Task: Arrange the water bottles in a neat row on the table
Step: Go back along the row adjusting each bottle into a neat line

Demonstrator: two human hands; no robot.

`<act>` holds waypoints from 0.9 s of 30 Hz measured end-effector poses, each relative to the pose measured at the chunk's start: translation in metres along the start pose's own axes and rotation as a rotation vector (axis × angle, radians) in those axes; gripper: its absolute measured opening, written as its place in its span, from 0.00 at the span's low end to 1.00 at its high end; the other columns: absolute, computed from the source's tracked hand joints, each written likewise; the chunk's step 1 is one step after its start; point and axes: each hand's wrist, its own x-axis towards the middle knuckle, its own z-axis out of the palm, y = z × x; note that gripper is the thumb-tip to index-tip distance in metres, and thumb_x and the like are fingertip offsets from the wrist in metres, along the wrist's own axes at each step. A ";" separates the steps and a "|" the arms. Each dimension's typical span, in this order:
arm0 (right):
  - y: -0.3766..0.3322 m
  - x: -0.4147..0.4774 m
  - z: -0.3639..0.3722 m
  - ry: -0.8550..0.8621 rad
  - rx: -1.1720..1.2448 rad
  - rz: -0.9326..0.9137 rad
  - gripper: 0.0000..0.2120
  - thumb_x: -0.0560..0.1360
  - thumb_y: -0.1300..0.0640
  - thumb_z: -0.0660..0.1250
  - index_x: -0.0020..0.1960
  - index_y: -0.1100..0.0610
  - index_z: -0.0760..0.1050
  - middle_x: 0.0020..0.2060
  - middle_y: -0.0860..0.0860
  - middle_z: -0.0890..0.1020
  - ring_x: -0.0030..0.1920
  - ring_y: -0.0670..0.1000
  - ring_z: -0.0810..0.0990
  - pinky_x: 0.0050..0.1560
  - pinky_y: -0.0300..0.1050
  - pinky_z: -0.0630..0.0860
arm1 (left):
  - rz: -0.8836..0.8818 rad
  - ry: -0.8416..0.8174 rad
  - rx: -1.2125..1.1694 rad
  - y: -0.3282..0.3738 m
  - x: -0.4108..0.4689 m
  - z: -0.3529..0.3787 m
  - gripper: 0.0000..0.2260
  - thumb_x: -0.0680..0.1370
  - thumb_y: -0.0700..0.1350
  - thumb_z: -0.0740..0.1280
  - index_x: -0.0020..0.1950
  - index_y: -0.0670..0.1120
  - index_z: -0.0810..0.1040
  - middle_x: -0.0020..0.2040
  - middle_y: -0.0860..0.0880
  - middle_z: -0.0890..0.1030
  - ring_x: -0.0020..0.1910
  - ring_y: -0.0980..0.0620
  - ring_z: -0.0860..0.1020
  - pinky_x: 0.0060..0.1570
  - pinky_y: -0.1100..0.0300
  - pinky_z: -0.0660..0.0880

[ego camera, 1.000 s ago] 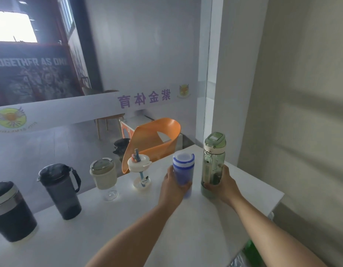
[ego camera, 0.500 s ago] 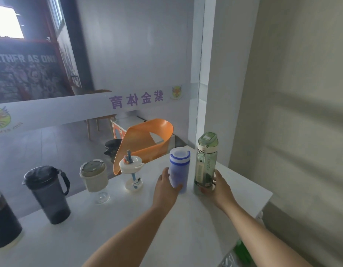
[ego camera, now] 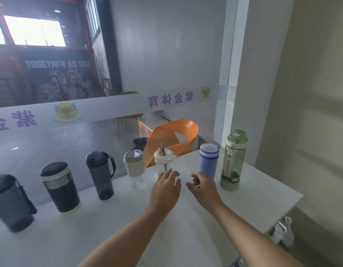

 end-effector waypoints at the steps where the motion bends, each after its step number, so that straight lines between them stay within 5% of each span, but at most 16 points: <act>1: -0.010 0.008 0.009 0.005 0.015 -0.012 0.23 0.76 0.46 0.70 0.68 0.52 0.71 0.60 0.50 0.78 0.55 0.47 0.78 0.54 0.39 0.76 | 0.076 0.052 0.079 -0.008 0.002 -0.010 0.10 0.79 0.47 0.68 0.59 0.48 0.80 0.59 0.51 0.81 0.61 0.49 0.76 0.56 0.53 0.78; 4: -0.038 0.040 0.028 -0.022 0.042 -0.102 0.35 0.74 0.42 0.72 0.75 0.48 0.62 0.72 0.49 0.69 0.68 0.51 0.72 0.65 0.46 0.71 | 0.210 0.161 0.311 -0.032 0.020 -0.041 0.14 0.77 0.47 0.70 0.62 0.47 0.78 0.62 0.49 0.78 0.64 0.45 0.73 0.64 0.47 0.72; 9: -0.060 0.090 0.059 -0.128 0.076 -0.111 0.45 0.71 0.43 0.76 0.78 0.45 0.52 0.75 0.52 0.62 0.71 0.54 0.69 0.66 0.48 0.71 | -0.057 -0.001 0.551 -0.080 0.050 -0.076 0.23 0.77 0.54 0.69 0.70 0.50 0.70 0.72 0.46 0.67 0.73 0.41 0.62 0.74 0.43 0.59; 12: -0.059 0.109 0.076 -0.112 0.079 -0.084 0.43 0.72 0.45 0.76 0.78 0.46 0.54 0.75 0.53 0.62 0.70 0.55 0.70 0.67 0.48 0.71 | -0.121 -0.049 0.500 -0.100 0.053 -0.077 0.25 0.77 0.53 0.71 0.72 0.51 0.70 0.72 0.47 0.68 0.72 0.42 0.64 0.72 0.46 0.64; 17: -0.050 0.126 0.090 -0.061 0.083 -0.082 0.32 0.73 0.46 0.74 0.73 0.48 0.65 0.67 0.51 0.72 0.65 0.52 0.74 0.66 0.47 0.72 | -0.054 -0.066 0.538 -0.119 0.050 -0.072 0.32 0.67 0.48 0.81 0.68 0.45 0.75 0.67 0.45 0.77 0.64 0.43 0.74 0.54 0.50 0.79; 22: -0.049 0.136 0.096 -0.071 0.093 -0.103 0.31 0.72 0.46 0.76 0.71 0.48 0.68 0.65 0.51 0.74 0.63 0.53 0.75 0.62 0.44 0.72 | 0.021 0.020 0.568 -0.120 0.049 -0.071 0.30 0.65 0.49 0.82 0.63 0.43 0.76 0.62 0.43 0.78 0.60 0.42 0.76 0.54 0.48 0.80; 27: -0.055 0.129 0.072 -0.113 0.035 -0.136 0.43 0.72 0.46 0.76 0.79 0.44 0.54 0.75 0.53 0.62 0.69 0.55 0.70 0.65 0.48 0.71 | 0.060 0.119 0.525 -0.111 0.050 -0.068 0.23 0.76 0.53 0.69 0.68 0.45 0.72 0.67 0.43 0.73 0.67 0.40 0.68 0.70 0.42 0.66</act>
